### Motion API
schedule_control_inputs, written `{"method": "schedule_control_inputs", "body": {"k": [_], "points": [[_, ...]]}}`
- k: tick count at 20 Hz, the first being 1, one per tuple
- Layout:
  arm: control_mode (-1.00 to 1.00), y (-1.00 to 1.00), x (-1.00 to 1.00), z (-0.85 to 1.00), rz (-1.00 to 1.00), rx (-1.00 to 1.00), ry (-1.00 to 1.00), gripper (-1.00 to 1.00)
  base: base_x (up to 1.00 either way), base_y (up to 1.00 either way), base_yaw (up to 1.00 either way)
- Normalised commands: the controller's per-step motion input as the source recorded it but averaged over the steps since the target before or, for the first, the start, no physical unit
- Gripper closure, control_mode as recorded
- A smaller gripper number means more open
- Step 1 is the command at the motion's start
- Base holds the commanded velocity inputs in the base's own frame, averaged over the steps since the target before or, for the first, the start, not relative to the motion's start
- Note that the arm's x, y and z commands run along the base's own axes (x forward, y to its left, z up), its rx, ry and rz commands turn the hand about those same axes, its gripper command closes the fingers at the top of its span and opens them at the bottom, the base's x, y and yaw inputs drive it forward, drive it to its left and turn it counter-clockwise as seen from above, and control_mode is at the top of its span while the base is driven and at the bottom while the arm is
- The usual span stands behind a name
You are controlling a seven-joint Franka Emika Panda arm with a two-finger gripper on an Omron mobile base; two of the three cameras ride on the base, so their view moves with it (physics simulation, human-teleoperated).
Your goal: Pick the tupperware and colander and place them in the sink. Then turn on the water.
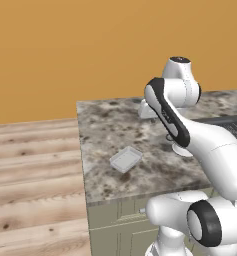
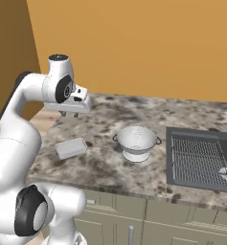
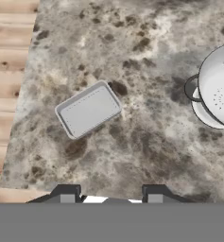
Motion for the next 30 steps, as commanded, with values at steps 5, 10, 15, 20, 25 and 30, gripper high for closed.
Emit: {"method": "schedule_control_inputs", "body": {"k": [5, 10, 15, 20, 25, 30], "points": [[-1.0, 0.0, 0.0, 0.0, 0.0, 0.0, 0.04, -1.0, 0.0, 0.0, 0.0], [-1.0, 0.0, 0.0, -0.11, 0.0, 0.0, 0.08, -1.0, 0.0, 0.0, 0.0], [-1.0, -0.03, -0.06, -0.3, 0.0, 0.0, 0.06, -1.0, 0.0, 0.0, 0.0], [-1.0, -0.24, -0.06, -0.3, 0.04, 0.0, 0.02, -1.0, 0.0, 0.0, 0.0], [-1.0, -0.4, 0.0, -0.33, 0.06, 0.0, 0.0, -1.0, 0.0, 0.0, 0.0], [-1.0, -0.43, 0.0, -0.32, 0.06, 0.0, 0.0, -1.0, 0.0, 0.0, 0.0]]}}
